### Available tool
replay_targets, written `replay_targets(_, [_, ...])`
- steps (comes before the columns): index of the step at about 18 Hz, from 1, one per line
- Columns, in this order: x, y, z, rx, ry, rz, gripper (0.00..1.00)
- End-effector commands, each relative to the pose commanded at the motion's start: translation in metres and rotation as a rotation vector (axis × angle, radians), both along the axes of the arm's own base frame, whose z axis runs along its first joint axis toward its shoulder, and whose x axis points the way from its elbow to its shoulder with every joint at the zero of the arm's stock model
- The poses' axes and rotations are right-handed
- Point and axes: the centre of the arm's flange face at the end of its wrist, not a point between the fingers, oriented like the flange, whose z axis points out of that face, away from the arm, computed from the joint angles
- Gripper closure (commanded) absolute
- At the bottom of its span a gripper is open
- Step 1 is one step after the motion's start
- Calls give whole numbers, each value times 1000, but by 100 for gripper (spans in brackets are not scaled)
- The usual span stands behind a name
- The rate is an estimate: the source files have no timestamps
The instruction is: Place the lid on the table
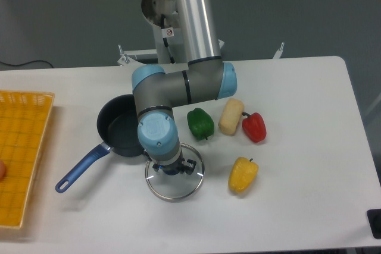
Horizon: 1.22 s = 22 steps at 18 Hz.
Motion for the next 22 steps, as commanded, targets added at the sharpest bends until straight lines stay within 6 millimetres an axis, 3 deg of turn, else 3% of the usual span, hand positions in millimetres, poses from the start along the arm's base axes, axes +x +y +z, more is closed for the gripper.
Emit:
replay_targets(5, [2,1,0,0,0,-3,42])
replay_targets(7, [2,1,0,0,0,-5,37])
replay_targets(9, [0,0,1,1,1,-3,19])
replay_targets(10, [2,1,1,0,1,-9,0])
replay_targets(17, [-1,1,9,11,14,-14,0])
replay_targets(19, [-3,6,21,27,39,-35,0])
replay_targets(22, [-1,-2,57,43,77,-162,0])
